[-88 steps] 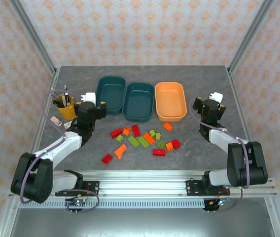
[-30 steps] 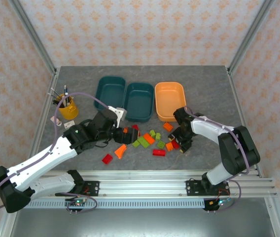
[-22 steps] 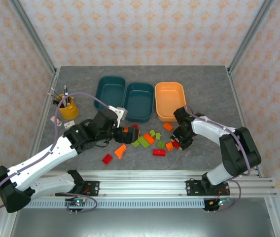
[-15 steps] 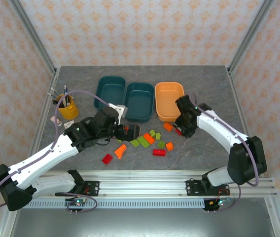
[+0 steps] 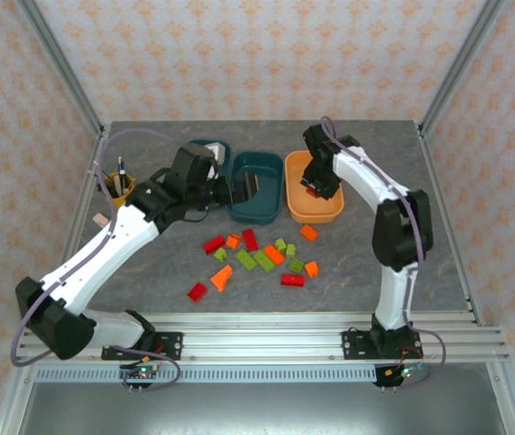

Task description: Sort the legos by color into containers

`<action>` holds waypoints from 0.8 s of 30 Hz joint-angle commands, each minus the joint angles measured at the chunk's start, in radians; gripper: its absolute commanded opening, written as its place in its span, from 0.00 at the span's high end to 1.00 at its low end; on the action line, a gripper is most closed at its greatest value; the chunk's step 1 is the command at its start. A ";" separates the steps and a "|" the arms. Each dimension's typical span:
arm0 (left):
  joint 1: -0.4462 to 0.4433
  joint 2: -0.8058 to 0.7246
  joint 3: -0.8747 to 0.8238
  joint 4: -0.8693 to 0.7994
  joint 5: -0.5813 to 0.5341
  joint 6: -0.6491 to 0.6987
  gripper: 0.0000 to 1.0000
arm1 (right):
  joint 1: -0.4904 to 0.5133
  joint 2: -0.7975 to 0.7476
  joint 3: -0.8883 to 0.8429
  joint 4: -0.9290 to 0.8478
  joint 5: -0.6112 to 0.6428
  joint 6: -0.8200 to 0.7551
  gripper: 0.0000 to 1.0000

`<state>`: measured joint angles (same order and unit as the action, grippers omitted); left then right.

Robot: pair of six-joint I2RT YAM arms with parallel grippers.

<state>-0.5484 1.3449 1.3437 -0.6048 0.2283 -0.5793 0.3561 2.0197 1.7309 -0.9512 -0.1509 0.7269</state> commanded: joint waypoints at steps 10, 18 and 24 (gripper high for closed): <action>0.010 0.045 0.042 -0.054 -0.031 -0.021 0.00 | -0.023 0.230 0.221 -0.124 -0.033 -0.030 0.37; 0.010 -0.043 -0.047 -0.161 -0.078 -0.093 0.00 | 0.035 0.037 0.206 -0.117 0.063 -0.087 0.26; 0.009 -0.136 -0.135 -0.246 -0.091 -0.127 0.00 | 0.094 -0.204 0.014 -0.007 0.085 -0.114 0.28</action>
<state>-0.5468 1.2438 1.2392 -0.7620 0.1726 -0.6712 0.4305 1.9316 1.8175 -0.9939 -0.1150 0.6415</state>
